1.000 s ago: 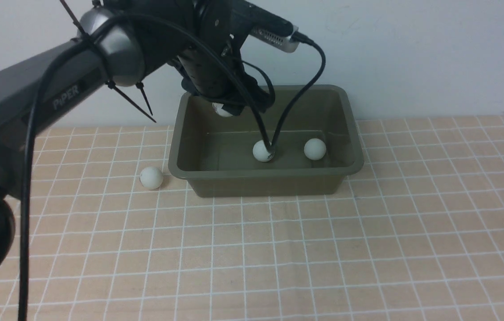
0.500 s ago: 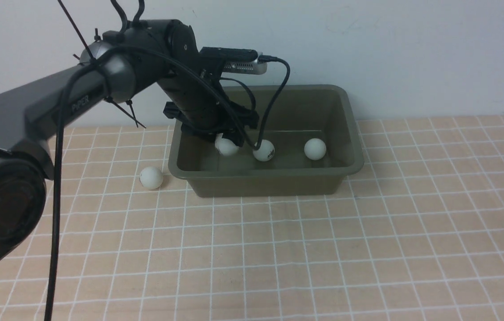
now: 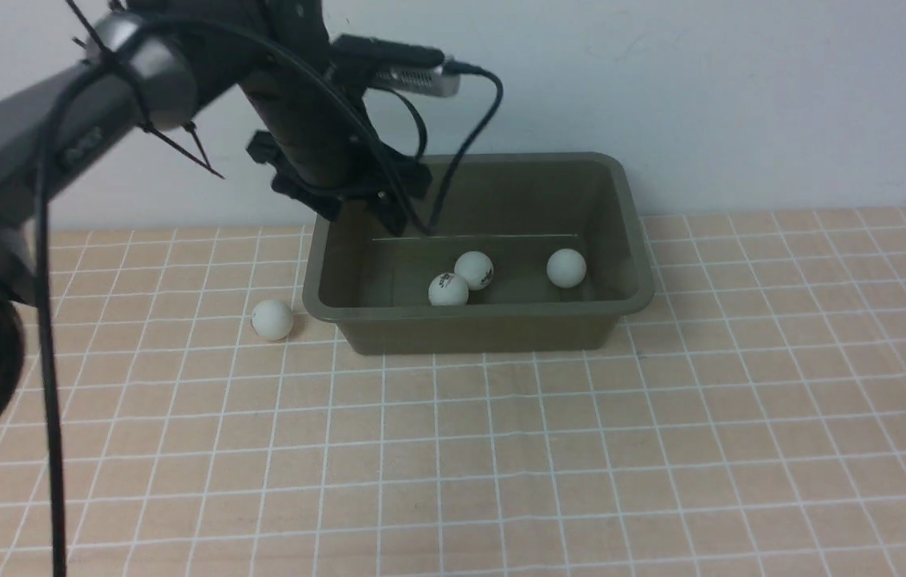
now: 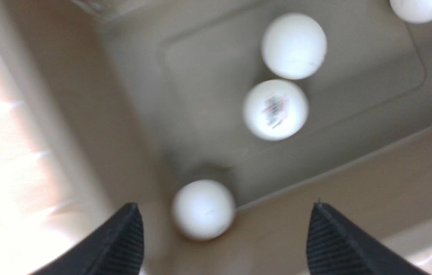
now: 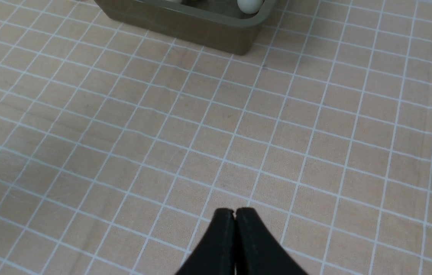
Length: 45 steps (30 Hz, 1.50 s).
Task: Put the table tennis balls into the box on the light coffee tablecloth.
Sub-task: 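Drop the ball into the bin, then reach for and grasp a ping pong ball on the table beside the basket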
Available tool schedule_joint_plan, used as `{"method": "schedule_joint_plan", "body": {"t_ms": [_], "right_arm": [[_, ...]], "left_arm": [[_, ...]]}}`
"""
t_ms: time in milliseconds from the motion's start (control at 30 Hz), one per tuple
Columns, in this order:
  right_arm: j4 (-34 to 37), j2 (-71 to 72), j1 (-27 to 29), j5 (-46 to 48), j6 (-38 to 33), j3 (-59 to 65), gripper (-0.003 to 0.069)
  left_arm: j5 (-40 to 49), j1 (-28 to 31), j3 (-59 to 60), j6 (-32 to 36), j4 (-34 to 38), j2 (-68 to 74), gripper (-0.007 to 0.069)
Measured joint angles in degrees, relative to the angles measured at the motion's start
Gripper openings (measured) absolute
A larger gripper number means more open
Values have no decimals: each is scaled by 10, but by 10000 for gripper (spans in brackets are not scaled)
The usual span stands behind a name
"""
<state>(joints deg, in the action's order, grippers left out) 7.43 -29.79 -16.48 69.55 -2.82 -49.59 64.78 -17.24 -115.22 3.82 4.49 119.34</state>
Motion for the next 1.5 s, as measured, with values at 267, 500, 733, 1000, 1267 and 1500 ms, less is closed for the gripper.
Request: {"method": "schedule_joint_plan", "body": {"t_ms": [267, 500, 733, 1000, 1267, 1500], "right_arm": [[0, 0, 0, -1, 0, 0, -15], [0, 0, 0, -11, 0, 0, -15], [0, 0, 0, -13, -1, 0, -15], [0, 0, 0, -13, -1, 0, -15], [0, 0, 0, -13, -1, 0, -15], [0, 0, 0, -13, -1, 0, -15]], "left_arm": [[56, 124, 12, 11, 25, -39, 477], [36, 169, 101, 42, 88, -38, 477], [-41, 169, 166, 52, 111, -34, 477], [-70, 169, 169, 82, 159, 13, 477], [-102, 161, 169, 84, 163, 45, 477], [-136, 152, 169, 86, 166, 46, 478]]}}
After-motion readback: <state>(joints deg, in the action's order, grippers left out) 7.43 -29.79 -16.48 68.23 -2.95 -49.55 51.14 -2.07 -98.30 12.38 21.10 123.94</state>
